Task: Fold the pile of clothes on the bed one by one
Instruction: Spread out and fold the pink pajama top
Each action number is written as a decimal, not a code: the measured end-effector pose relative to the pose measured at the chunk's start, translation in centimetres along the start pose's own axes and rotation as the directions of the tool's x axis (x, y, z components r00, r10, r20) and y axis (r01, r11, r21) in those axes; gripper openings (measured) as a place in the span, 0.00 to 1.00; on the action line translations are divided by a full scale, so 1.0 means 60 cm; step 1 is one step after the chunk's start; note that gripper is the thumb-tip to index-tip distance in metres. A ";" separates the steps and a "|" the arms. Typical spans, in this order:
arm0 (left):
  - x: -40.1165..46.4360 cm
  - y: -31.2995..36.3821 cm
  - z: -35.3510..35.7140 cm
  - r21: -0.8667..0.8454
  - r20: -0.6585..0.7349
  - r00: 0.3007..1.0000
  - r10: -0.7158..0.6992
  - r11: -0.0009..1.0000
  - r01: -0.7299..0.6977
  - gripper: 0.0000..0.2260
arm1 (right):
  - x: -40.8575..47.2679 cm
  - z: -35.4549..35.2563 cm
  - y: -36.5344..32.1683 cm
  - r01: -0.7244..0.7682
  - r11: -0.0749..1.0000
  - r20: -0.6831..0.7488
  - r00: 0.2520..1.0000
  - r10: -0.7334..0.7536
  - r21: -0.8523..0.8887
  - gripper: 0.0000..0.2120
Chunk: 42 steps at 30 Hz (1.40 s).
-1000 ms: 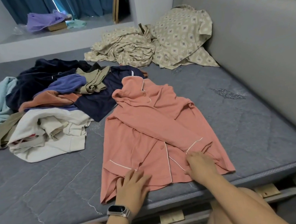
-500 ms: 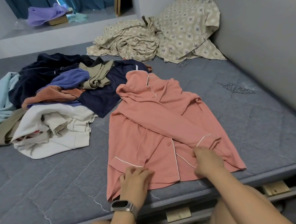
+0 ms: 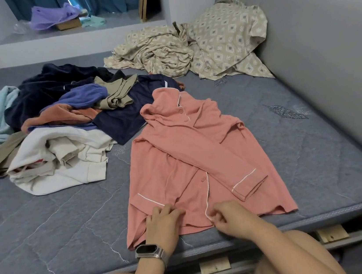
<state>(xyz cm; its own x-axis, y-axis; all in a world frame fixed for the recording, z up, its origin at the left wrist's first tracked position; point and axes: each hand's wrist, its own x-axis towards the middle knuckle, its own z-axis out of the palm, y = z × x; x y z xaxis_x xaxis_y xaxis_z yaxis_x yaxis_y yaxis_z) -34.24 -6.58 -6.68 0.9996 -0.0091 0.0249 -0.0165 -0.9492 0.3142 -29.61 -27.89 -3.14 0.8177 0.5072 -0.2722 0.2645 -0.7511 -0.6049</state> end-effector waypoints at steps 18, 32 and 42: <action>-0.001 0.026 -0.024 -0.315 -0.261 0.948 -0.181 0.944 0.093 0.10 | -0.039 -0.033 0.050 -0.020 0.958 0.119 0.991 0.056 -0.287 0.24; 0.180 -0.015 -0.099 -0.433 -0.172 0.958 -0.229 0.891 0.136 0.10 | 0.129 -0.153 0.070 -0.086 0.996 -0.183 0.980 0.080 -0.027 0.14; 0.616 -0.075 -0.171 -0.254 -0.306 0.925 -0.227 0.956 0.150 0.17 | 0.525 -0.374 0.102 -0.156 0.982 -0.560 0.826 0.068 -0.110 0.19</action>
<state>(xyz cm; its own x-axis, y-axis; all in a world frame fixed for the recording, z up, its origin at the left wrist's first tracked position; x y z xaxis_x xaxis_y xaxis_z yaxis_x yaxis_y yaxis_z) 2.55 0.58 2.54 0.9217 0.3030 0.2422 0.1291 -0.8285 0.5449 9.22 -25.99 1.40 0.9795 0.1306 0.1531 0.1884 -0.8631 -0.4686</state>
